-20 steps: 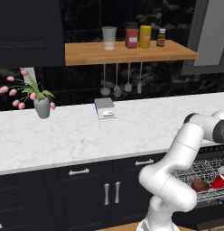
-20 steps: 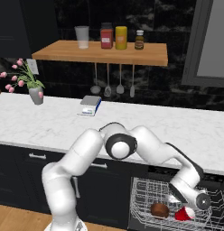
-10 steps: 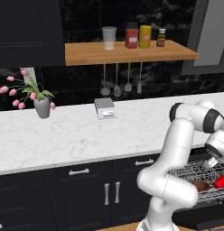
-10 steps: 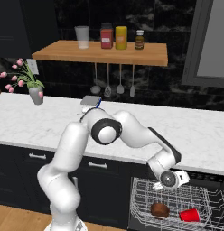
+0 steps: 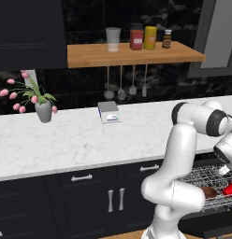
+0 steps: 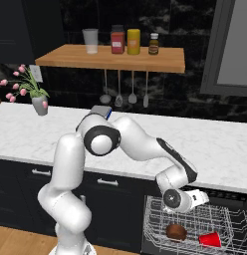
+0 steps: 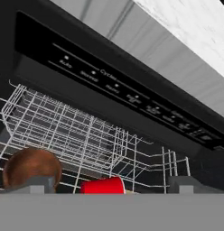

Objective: Pick up the cup and bowl from the counter, place them in the dishwasher, and close the dishwasher door.

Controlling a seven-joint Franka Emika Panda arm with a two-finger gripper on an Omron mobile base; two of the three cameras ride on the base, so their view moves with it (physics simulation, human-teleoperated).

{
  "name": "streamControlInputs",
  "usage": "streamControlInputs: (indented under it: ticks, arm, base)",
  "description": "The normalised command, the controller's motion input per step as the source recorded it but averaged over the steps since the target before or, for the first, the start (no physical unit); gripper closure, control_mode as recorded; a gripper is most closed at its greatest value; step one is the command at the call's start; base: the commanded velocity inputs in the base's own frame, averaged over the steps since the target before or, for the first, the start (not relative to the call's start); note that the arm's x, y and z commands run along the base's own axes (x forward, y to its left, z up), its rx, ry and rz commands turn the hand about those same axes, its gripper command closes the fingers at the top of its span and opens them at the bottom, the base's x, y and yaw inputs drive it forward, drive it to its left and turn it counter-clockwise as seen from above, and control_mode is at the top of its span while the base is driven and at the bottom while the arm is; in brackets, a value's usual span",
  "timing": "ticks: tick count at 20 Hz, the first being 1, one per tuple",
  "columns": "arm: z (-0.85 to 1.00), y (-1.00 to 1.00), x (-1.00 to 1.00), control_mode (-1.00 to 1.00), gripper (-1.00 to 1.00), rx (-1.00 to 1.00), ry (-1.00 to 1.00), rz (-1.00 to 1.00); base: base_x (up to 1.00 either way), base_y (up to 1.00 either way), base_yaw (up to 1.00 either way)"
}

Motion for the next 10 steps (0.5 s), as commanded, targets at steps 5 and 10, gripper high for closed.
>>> streamControlInputs:
  ticks: [5,10]
  arm:
    - [0.0,-0.09,-0.32,-1.0,-1.0,0.09,-0.08,-0.13]
    - [0.12,-0.07,-0.01,-1.0,-1.0,0.13,-0.07,-0.14]
  base:
    - [0.0,0.0,0.0]
    - [0.0,0.0,0.0]
